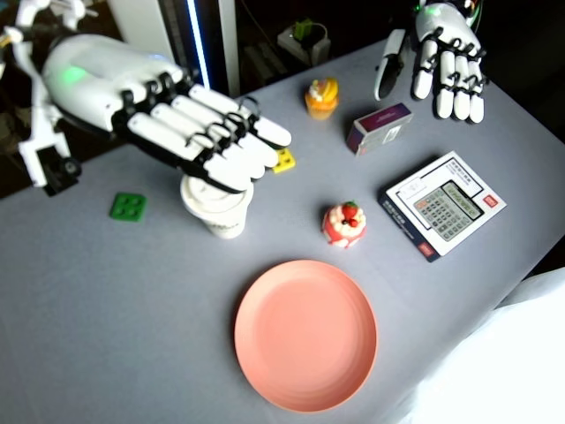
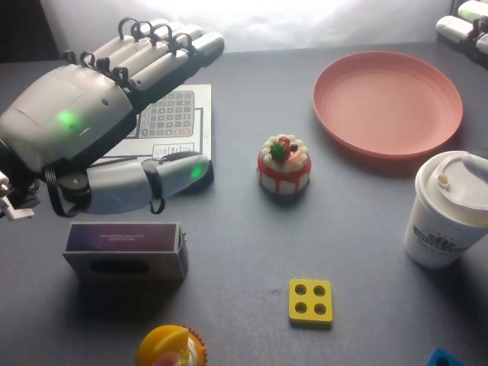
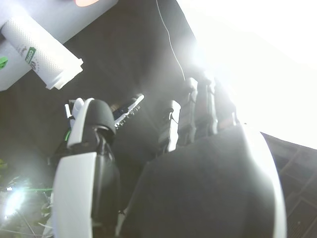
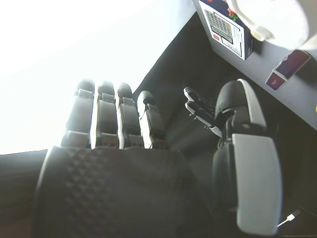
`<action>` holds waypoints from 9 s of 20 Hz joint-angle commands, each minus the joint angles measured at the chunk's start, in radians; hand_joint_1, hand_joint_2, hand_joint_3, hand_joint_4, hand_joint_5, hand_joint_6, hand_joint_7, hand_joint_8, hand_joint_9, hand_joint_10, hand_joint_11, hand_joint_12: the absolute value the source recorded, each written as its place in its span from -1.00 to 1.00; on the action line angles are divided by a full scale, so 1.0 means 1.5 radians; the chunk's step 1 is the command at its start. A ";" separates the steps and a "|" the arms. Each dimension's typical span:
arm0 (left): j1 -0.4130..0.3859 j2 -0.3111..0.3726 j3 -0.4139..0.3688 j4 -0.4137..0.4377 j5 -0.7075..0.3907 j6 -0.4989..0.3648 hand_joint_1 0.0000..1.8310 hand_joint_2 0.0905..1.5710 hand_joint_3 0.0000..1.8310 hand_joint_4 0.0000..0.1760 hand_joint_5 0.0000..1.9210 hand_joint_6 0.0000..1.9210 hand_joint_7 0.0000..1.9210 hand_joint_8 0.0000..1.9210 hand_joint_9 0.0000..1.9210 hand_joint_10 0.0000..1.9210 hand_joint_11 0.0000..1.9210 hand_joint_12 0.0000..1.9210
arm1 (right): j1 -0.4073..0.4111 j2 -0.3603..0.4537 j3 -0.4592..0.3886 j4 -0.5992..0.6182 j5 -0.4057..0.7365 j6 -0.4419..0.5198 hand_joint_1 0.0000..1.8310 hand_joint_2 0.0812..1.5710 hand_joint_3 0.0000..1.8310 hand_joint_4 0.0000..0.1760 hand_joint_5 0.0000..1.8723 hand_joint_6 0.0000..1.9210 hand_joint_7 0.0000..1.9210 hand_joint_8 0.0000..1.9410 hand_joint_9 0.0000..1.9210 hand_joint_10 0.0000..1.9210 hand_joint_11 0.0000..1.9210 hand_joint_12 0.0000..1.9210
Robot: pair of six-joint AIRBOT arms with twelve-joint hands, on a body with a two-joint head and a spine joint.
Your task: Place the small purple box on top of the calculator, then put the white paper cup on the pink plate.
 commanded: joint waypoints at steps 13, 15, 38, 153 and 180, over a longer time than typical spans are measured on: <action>0.028 0.039 -0.033 -0.005 -0.050 0.002 -0.66 0.30 -1.00 -0.15 -1.00 -1.00 -1.00 -1.00 -1.00 -1.00 -1.00 -1.00 | 0.005 -0.001 -0.001 -0.002 0.092 -0.002 -0.72 0.37 -0.93 -1.00 -1.00 -1.00 -1.00 -1.00 -1.00 -1.00 -1.00 -1.00; 0.036 0.041 -0.037 -0.005 -0.038 0.001 -0.51 0.23 -1.00 -0.68 -1.00 -1.00 -1.00 -1.00 -1.00 -1.00 -1.00 -1.00 | 0.005 -0.001 -0.001 -0.002 0.092 -0.002 -0.69 0.37 -0.93 -1.00 -1.00 -1.00 -1.00 -1.00 -1.00 -1.00 -1.00 -1.00; 0.136 -0.018 0.022 -0.069 0.122 -0.020 0.24 0.54 -0.99 -1.00 -0.38 0.22 -0.19 0.38 -0.28 0.62 -0.40 1.00 | 0.005 -0.001 0.000 0.006 0.092 -0.002 -0.70 0.47 -0.95 -1.00 -1.00 -1.00 -1.00 -1.00 -1.00 -1.00 -1.00 -1.00; -0.067 -0.072 0.115 -0.109 -0.091 -0.036 -0.48 0.67 -1.00 0.11 -1.00 -1.00 -1.00 -1.00 -1.00 -1.00 -1.00 -1.00 | 0.295 -0.401 0.535 0.166 -0.377 0.159 0.08 0.34 -1.00 -1.00 -0.88 -0.98 -0.89 -1.00 -1.00 -0.48 -1.00 0.42; -0.014 -0.060 0.098 -0.141 -0.128 -0.047 -0.38 0.63 -1.00 0.10 -1.00 -1.00 -1.00 -1.00 -1.00 -1.00 -1.00 -1.00 | 0.308 -0.243 0.306 0.098 -0.248 0.053 -0.31 0.17 -1.00 -0.41 -1.00 -1.00 -1.00 -1.00 -1.00 -1.00 -1.00 0.72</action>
